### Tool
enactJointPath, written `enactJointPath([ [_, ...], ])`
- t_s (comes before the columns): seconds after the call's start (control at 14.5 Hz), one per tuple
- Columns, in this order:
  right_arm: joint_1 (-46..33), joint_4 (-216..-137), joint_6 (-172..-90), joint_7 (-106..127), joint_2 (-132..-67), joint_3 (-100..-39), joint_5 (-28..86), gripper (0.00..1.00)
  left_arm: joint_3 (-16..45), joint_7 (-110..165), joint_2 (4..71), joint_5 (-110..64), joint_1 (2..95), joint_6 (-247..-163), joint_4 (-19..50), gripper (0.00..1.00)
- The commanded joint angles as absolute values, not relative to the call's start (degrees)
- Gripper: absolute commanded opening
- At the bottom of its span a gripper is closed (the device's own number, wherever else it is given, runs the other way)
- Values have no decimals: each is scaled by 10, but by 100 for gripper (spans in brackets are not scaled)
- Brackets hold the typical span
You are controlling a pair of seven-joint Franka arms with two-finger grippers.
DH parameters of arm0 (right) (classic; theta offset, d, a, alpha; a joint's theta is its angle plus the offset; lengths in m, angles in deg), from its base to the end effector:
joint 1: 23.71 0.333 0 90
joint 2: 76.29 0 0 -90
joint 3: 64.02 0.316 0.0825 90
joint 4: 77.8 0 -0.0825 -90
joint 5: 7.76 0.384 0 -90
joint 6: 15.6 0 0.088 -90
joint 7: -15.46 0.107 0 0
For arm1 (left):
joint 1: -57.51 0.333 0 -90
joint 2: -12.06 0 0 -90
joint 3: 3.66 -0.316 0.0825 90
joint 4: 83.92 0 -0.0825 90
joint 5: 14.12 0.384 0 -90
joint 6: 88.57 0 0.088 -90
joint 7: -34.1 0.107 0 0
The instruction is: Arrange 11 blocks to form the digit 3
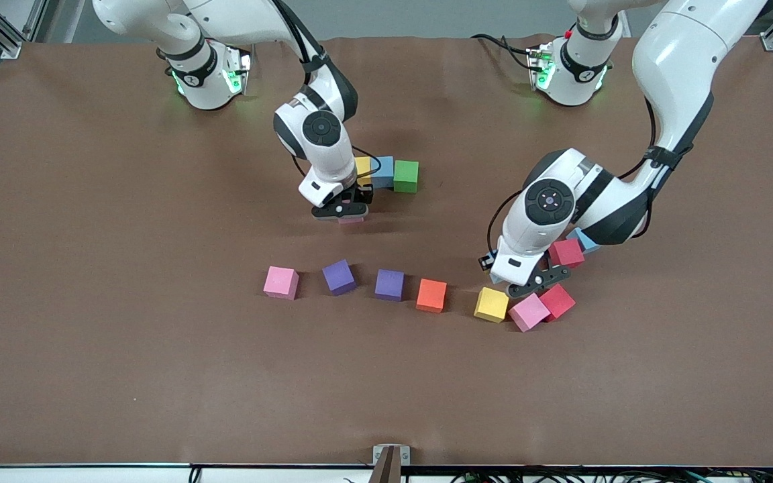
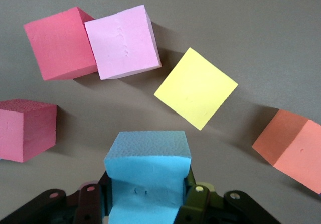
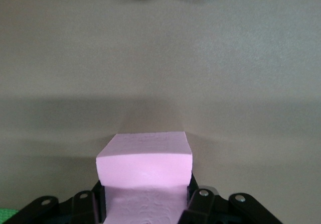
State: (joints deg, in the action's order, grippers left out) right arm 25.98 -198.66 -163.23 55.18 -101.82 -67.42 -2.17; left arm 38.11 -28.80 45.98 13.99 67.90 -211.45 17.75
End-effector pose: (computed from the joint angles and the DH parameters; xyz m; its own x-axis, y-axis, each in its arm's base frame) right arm 0.4035 0.4198 0.2038 0.9992 0.0389 -0.0012 0.0389 -0.9986 -0.0361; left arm 0.5838 -0.2822 0.2896 0.9410 0.3385 -0.0043 0.3380 -0.9402 -0.0420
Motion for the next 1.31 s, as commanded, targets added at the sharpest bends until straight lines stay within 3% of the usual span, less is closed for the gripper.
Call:
enactJointPath([
  [0.0,274,-1988,-1627,568,-1024,-671,-4,1,385,-289,457,131,682,-2103,176,33],
  [1.24,302,-2008,-1635,583,-1015,-670,3,1,385,-291,462,131,681,-2103,173,33],
])
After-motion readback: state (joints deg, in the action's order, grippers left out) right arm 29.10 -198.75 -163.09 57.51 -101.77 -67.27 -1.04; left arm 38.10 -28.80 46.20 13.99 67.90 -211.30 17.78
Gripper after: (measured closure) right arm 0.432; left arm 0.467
